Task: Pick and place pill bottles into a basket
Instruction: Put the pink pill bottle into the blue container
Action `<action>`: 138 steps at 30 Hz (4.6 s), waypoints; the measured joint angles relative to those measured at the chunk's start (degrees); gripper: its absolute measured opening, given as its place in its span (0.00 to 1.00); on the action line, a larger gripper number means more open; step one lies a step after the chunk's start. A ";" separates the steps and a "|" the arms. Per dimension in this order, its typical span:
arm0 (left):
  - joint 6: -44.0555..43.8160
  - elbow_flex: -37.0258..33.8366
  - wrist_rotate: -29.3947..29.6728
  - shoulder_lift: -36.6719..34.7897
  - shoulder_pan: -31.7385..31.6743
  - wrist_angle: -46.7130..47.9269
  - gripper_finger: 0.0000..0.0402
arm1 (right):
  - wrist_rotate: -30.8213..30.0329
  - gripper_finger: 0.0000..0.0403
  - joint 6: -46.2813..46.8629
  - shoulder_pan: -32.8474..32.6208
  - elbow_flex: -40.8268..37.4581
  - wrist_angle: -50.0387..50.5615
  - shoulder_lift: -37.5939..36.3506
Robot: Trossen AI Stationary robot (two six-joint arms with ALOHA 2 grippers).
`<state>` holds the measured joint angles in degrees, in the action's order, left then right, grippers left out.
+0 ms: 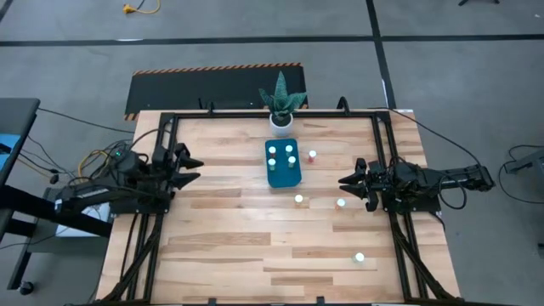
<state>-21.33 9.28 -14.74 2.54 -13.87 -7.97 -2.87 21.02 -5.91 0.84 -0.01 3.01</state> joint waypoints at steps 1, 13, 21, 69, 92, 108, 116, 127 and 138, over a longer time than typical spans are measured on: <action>-0.03 -0.78 0.00 -0.88 0.00 0.13 0.47 | 0.00 0.27 0.00 0.02 0.00 0.02 0.01; 4.92 -7.62 2.88 -2.33 0.02 1.01 0.47 | 0.02 0.27 0.00 0.00 0.00 0.01 0.02; 12.75 -8.36 7.90 -2.18 0.21 5.72 0.47 | 0.00 0.27 0.00 0.02 0.00 0.00 0.00; 14.70 -8.04 15.13 -2.18 0.48 8.19 0.47 | -12.77 0.27 11.92 0.17 1.70 -26.90 0.03; 14.68 -8.04 15.17 -2.17 0.48 8.22 0.47 | -18.96 0.27 -12.08 10.01 42.90 34.67 36.34; 14.67 -8.04 15.13 -2.16 0.50 8.19 0.47 | -1.47 0.38 -20.06 25.09 66.72 50.94 76.79; 14.68 -8.04 15.14 -2.16 0.50 8.19 0.47 | -1.54 0.70 -24.58 27.64 68.47 52.27 85.20; 14.68 -8.04 15.15 -2.18 0.50 8.19 0.47 | -2.29 0.85 -31.97 27.01 70.36 52.19 92.80; 14.68 -8.04 15.15 -2.16 0.50 8.19 0.47 | -3.53 0.81 -33.15 28.45 70.32 51.82 98.42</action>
<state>-6.66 1.23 0.40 0.38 -13.37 0.23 -6.41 -12.13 22.54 71.16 51.81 101.43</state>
